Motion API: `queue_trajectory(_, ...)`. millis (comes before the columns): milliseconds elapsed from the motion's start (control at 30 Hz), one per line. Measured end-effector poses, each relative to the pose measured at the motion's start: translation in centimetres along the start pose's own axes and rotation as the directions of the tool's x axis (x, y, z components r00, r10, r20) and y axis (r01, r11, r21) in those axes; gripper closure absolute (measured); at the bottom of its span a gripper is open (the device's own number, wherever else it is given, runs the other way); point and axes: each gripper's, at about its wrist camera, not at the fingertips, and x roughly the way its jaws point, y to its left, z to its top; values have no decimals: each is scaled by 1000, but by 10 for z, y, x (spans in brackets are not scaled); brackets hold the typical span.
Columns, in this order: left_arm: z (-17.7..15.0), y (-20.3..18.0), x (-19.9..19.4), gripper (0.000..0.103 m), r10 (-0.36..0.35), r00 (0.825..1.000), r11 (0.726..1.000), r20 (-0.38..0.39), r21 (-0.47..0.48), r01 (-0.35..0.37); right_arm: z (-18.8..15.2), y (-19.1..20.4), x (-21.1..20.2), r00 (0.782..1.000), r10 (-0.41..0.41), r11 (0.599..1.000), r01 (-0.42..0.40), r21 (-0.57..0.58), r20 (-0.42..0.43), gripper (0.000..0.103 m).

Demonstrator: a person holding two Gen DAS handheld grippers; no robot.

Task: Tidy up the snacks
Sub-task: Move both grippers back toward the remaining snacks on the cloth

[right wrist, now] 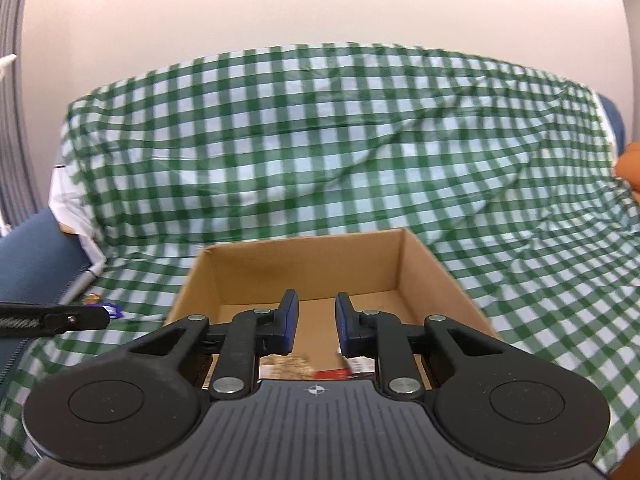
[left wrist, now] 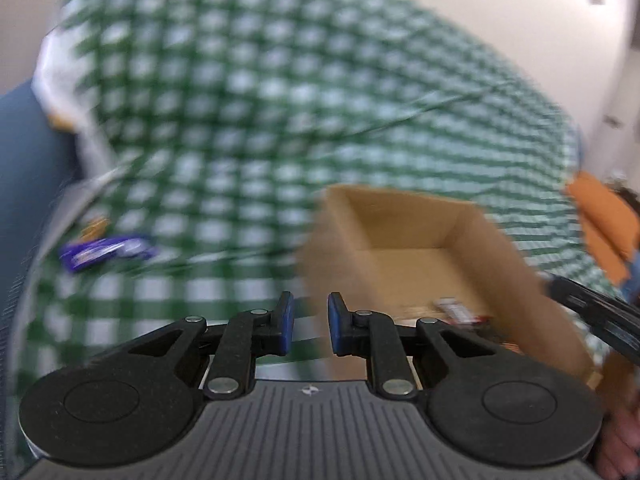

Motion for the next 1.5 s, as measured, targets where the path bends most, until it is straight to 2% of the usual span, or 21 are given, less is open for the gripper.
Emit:
queue_trajectory(67,17,28,12,83,64,997,996,-47,-60,-66,0,3,1,999,37,999,-36,2,-13,82)
queue_trajectory(167,41,77,24,83,127,991,978,-30,-161,-130,2,4,4,997,73,997,-73,-4,-22,81)
queue_trajectory(300,64,146,43,83,183,983,927,1,-334,-172,1,6,6,993,116,993,-116,4,-39,81)
queue_trajectory(367,71,168,56,83,211,977,906,7,-377,-193,1,7,7,990,132,991,-131,4,-43,81)
queue_trajectory(433,79,181,70,83,237,971,903,3,-370,-219,2,8,8,988,148,989,-148,4,-43,81)
queue_trajectory(600,74,204,105,83,240,970,901,-34,-366,-235,1,10,16,983,175,985,-175,11,-63,81)
queue_trajectory(700,70,205,121,77,272,960,911,-71,-304,-280,1,11,21,980,184,983,-184,9,-72,81)
queue_trajectory(767,69,205,130,67,297,951,914,-84,-263,-308,1,12,23,979,189,982,-189,6,-76,81)
queue_trajectory(800,68,206,133,65,311,947,914,-84,-246,-322,1,12,24,978,193,981,-193,7,-78,81)
queue_trajectory(867,67,208,137,63,341,937,910,-82,-223,-351,1,12,26,977,196,981,-196,11,-81,81)
queue_trajectory(967,64,207,144,63,323,943,922,-81,-197,-332,0,13,27,977,196,981,-195,14,-85,81)
queue_trajectory(1100,62,196,156,64,349,932,930,-96,-88,-358,-1,15,26,977,192,981,-192,2,-88,81)
queue_trajectory(1133,60,194,158,67,361,927,928,-97,-61,-368,-1,15,25,978,189,982,-190,-1,-89,81)
queue_trajectory(1200,58,191,158,84,378,921,924,-94,-28,-382,-2,15,25,979,185,983,-186,-5,-91,81)
queue_trajectory(1233,58,192,157,99,373,923,925,-97,-30,-378,-2,16,26,979,182,983,-183,-8,-92,81)
queue_trajectory(1267,59,193,155,103,361,927,929,-102,-42,-367,-2,16,26,979,179,983,-181,-10,-92,81)
queue_trajectory(1500,56,193,132,103,291,947,949,-136,-85,-304,-2,19,23,981,175,984,-178,-19,-84,81)
